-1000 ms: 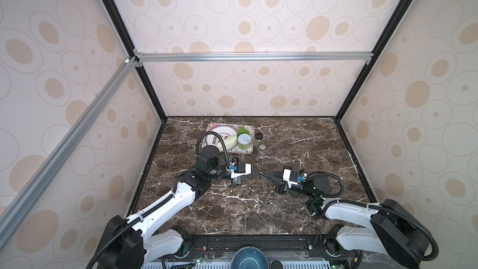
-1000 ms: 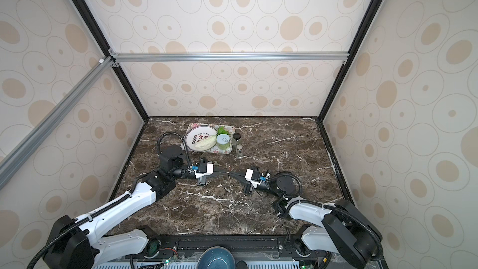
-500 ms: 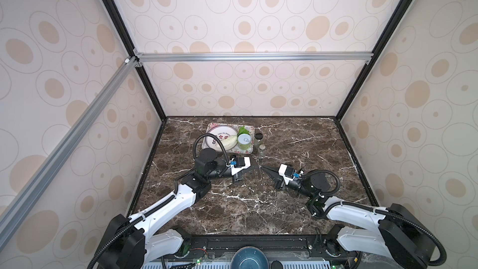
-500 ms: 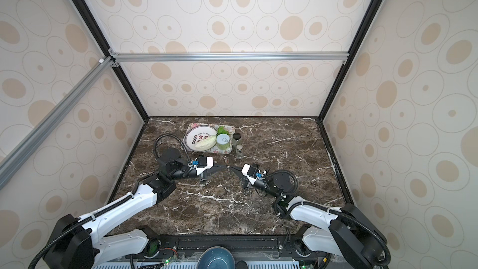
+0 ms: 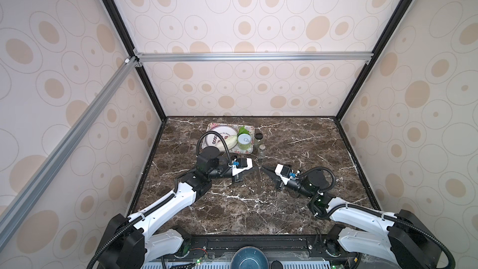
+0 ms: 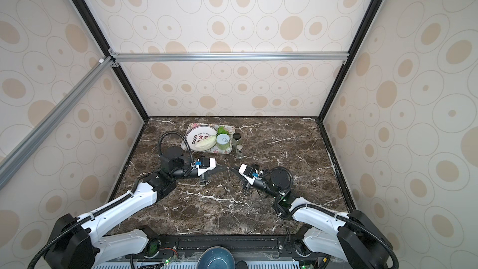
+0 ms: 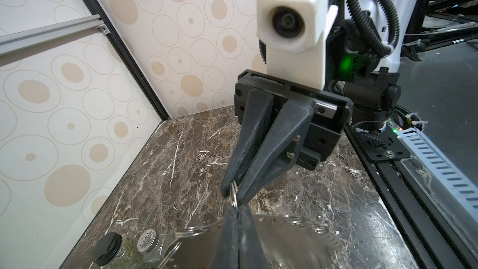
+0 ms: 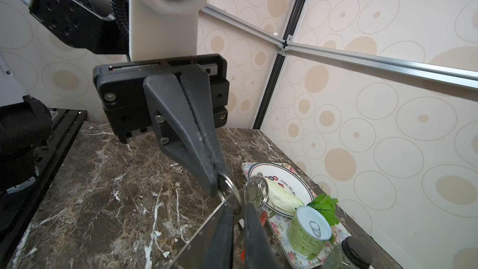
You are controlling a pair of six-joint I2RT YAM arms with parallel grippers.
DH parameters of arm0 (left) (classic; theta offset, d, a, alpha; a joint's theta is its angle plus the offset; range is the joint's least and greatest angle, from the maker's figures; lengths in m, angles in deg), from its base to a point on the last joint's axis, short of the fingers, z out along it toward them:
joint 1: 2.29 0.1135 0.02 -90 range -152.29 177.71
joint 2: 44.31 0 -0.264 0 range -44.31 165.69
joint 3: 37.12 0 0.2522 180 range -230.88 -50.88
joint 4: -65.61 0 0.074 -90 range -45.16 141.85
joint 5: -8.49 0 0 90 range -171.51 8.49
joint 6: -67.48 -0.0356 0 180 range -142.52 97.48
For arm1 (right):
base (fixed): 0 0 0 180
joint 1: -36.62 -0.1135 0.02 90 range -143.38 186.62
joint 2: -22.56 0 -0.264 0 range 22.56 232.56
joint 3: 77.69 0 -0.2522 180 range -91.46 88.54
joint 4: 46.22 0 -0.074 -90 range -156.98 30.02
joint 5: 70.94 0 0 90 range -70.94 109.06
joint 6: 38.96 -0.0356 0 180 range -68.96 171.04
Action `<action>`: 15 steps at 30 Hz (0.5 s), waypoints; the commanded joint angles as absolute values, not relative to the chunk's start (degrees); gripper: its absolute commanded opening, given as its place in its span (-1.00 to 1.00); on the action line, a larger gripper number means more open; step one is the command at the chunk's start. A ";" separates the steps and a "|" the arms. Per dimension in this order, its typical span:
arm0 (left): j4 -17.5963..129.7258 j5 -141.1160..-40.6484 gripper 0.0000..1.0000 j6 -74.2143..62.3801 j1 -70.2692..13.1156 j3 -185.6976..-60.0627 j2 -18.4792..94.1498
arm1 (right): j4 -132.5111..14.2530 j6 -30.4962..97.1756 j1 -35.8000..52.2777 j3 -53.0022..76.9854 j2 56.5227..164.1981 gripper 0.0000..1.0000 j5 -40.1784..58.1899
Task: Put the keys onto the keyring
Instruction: 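Hold the plate level between both grippers, bringing the right gripper closer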
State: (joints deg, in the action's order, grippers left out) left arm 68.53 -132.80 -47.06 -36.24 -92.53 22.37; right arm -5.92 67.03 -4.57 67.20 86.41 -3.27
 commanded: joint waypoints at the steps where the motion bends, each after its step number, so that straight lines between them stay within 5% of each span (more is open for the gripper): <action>1: 65.14 -135.30 -1.00 -50.48 -36.91 -96.15 23.08 | -8.47 68.25 -4.78 65.41 86.52 -0.76 -4.64; 13: 64.50 -134.66 -1.00 -50.99 -37.22 -96.61 23.81 | -7.64 66.98 -4.81 64.94 87.06 -1.00 -7.64; 15: 66.12 -134.42 -0.85 -50.18 -37.19 -96.17 23.64 | -5.10 65.95 -4.83 65.58 87.35 -1.00 -7.83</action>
State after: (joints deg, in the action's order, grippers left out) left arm 64.03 -131.92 -50.29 -36.09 -94.21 23.63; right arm -9.50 66.57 -4.44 66.59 86.96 -6.00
